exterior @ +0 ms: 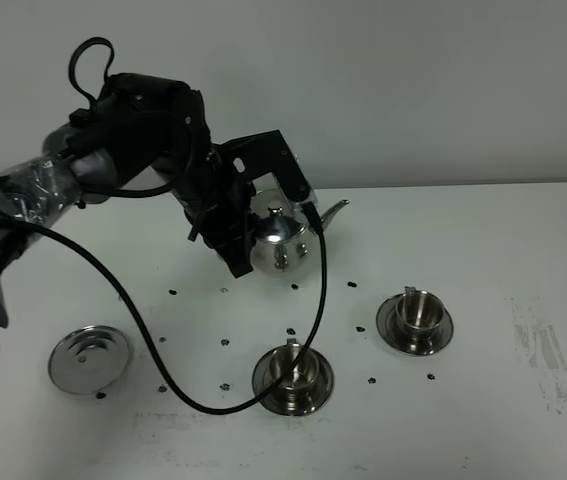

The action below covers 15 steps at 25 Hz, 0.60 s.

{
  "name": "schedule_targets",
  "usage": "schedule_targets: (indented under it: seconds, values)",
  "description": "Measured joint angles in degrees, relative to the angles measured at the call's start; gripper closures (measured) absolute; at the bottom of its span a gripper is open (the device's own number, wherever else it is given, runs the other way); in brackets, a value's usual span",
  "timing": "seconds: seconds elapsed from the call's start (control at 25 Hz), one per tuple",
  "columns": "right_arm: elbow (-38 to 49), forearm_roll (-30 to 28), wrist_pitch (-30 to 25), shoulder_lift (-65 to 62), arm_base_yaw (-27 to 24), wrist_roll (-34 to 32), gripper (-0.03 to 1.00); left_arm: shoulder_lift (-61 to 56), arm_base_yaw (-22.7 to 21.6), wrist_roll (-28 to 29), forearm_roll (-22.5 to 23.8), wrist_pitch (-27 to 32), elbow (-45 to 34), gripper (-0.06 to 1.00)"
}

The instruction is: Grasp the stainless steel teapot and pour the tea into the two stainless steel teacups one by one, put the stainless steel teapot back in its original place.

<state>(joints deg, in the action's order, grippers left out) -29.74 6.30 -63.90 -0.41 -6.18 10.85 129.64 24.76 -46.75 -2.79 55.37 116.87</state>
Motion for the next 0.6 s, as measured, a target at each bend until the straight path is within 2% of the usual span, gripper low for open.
schedule_targets:
  seconds: [0.28,0.6]
  values:
    - [0.00,0.00,0.00,0.00,0.00,0.00,0.63,6.64,3.57,-0.78,0.08,1.01,9.20,0.74]
    - [0.00,0.00,0.00,0.00,0.00,0.00,0.63,8.60,6.71,-5.34,0.76,1.10,10.89,0.74]
